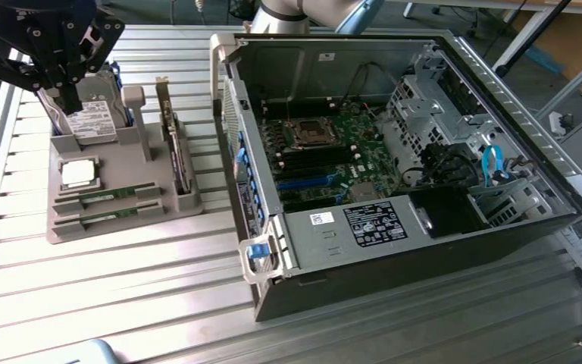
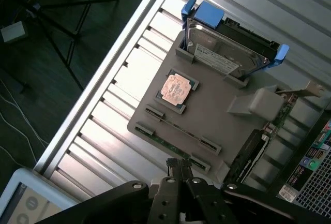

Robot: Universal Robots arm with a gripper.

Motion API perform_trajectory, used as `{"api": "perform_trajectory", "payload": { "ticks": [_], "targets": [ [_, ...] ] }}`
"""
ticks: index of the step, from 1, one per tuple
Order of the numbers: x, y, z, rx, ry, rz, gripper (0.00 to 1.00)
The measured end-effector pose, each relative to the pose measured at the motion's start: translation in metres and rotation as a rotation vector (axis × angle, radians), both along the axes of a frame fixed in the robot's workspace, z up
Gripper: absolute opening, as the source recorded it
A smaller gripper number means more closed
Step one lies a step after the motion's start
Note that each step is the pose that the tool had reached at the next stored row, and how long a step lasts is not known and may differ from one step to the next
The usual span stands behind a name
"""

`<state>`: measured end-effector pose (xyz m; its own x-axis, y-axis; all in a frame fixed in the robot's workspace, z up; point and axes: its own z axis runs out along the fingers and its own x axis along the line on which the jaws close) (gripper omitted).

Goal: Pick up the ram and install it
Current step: 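Pick up the ram and move it above insertion slot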

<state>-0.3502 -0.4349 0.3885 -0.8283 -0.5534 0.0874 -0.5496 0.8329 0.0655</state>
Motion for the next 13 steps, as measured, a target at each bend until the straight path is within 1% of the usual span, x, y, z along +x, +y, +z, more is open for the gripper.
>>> {"api": "perform_trajectory", "payload": {
  "ticks": [2,4,13],
  "targets": [
    [0.0,0.0,0.0,-0.0004,0.0,0.002,0.11],
    [0.0001,0.0,0.0,-0.0005,0.0,0.021,0.11],
    [0.0,0.0,0.0,-0.0006,0.0,0.149,0.11]
  ]
}}
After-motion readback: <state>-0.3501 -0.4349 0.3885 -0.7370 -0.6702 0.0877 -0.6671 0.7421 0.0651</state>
